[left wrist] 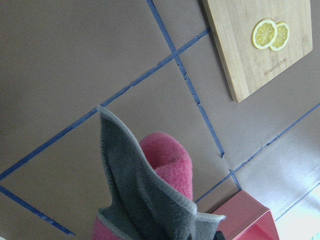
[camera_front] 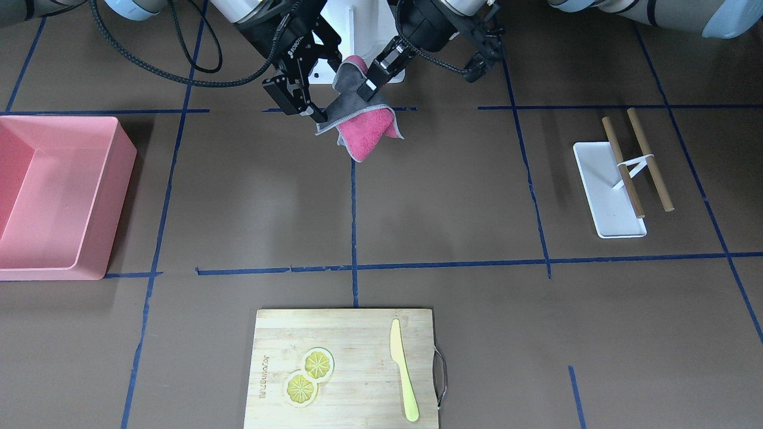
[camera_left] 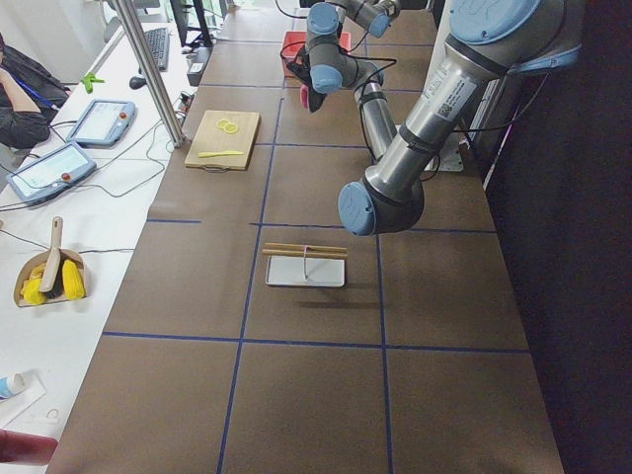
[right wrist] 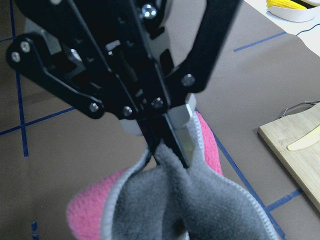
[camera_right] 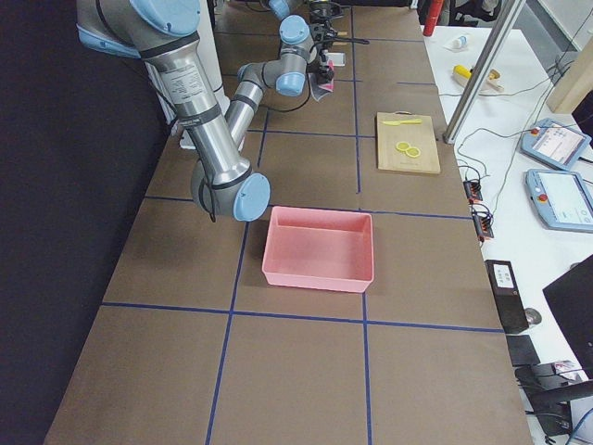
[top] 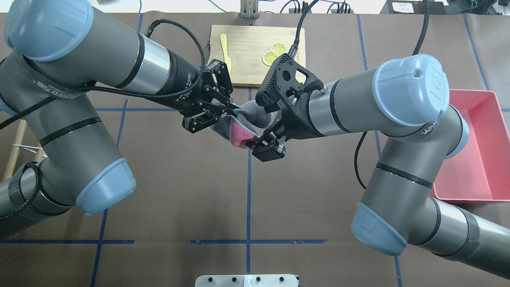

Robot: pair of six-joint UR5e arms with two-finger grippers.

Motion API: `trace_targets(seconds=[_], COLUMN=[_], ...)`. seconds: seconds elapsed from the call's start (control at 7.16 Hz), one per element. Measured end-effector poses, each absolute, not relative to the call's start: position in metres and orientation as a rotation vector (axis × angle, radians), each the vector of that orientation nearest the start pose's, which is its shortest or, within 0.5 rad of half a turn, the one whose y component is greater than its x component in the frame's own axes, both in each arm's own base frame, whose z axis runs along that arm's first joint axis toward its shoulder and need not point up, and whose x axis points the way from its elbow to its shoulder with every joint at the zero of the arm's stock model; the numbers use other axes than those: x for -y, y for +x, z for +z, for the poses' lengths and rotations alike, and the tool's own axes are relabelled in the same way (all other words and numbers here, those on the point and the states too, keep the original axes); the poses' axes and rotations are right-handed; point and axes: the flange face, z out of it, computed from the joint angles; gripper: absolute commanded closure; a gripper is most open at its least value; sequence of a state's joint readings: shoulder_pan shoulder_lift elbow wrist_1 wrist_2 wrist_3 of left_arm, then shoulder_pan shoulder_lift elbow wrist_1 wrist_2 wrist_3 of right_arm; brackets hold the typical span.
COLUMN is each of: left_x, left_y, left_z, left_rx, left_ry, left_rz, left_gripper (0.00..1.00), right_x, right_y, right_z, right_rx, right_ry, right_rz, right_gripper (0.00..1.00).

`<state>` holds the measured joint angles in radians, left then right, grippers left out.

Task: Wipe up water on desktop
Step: 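Grasp the cloth with the right gripper beside the left gripper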

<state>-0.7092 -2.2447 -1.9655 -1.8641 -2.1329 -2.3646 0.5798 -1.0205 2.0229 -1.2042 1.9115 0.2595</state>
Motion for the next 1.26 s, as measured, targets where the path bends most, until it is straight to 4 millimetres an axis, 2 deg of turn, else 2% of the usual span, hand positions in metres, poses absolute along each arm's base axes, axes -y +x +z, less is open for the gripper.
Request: trace_targets(seconds=[0.42, 0.56, 0.84, 1.26], left_x=[0.451, 0.454, 0.447, 0.428], left_y=[0.359, 0.359, 0.364, 0.382], left_z=[0.082, 0.083, 0.080, 0.081], left_rx=[-1.326, -1.322, -1.315, -1.274], left_ry=[-0.520, -0.533, -0.596, -0.705], left_rz=[-0.930, -0.951, -0.993, -1.046], left_gripper=[0.97, 0.96, 0.95, 0.92], right_x=[0.379, 0.377, 0.374, 0.371], right_y=[-0.402, -0.404, -0.409, -0.414], right_z=[0.115, 0.115, 0.116, 0.116], right_rx=[1.067, 1.069, 1.061, 1.045], right_ry=[0.960, 0.957, 0.961, 0.972], right_rz=[-0.839, -0.841, -0.836, -0.826], right_gripper=[0.00, 0.00, 0.00, 0.00])
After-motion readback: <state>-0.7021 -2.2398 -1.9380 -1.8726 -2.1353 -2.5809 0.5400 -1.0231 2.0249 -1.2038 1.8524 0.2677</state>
